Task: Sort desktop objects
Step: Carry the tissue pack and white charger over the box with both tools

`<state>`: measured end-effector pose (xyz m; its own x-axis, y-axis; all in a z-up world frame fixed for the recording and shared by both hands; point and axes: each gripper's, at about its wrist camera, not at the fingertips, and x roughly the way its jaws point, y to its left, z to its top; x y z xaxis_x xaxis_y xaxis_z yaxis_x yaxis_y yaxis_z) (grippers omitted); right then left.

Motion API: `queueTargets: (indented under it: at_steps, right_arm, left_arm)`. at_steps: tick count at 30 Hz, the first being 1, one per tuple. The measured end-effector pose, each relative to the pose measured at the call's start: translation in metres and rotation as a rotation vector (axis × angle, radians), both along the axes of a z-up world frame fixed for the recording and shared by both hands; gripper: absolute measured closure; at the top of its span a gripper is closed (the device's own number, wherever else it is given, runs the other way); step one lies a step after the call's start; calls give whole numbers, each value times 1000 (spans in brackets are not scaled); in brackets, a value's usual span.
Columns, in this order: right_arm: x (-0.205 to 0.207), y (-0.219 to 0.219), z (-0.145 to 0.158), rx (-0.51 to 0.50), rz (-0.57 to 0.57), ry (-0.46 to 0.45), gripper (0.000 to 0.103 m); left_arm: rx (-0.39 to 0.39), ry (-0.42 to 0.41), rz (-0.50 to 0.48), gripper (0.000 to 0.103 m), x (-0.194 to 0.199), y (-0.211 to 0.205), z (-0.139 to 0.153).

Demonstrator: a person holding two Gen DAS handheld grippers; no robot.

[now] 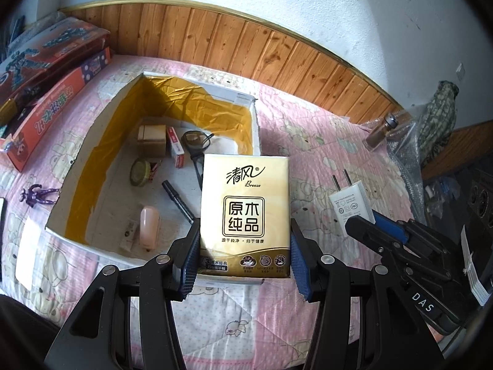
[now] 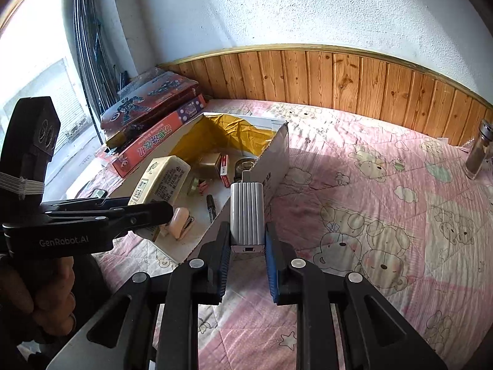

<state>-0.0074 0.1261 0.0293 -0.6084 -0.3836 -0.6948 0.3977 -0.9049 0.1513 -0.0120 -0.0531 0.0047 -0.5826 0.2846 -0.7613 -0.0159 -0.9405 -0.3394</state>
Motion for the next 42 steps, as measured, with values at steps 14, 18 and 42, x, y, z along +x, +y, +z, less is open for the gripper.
queueTargets:
  at_steps: [14, 18, 42]
  right_arm:
    - [-27, -40, 7, 66, 92, 3, 81]
    - [-40, -50, 7, 89, 113, 1, 81]
    - [-151, -107, -15, 331, 207, -73, 81]
  left_arm:
    - [-3, -4, 101, 50, -32, -65, 2]
    - [0, -24, 112, 50, -44, -79, -4]
    - [-102, -221, -7, 50, -104, -86, -62]
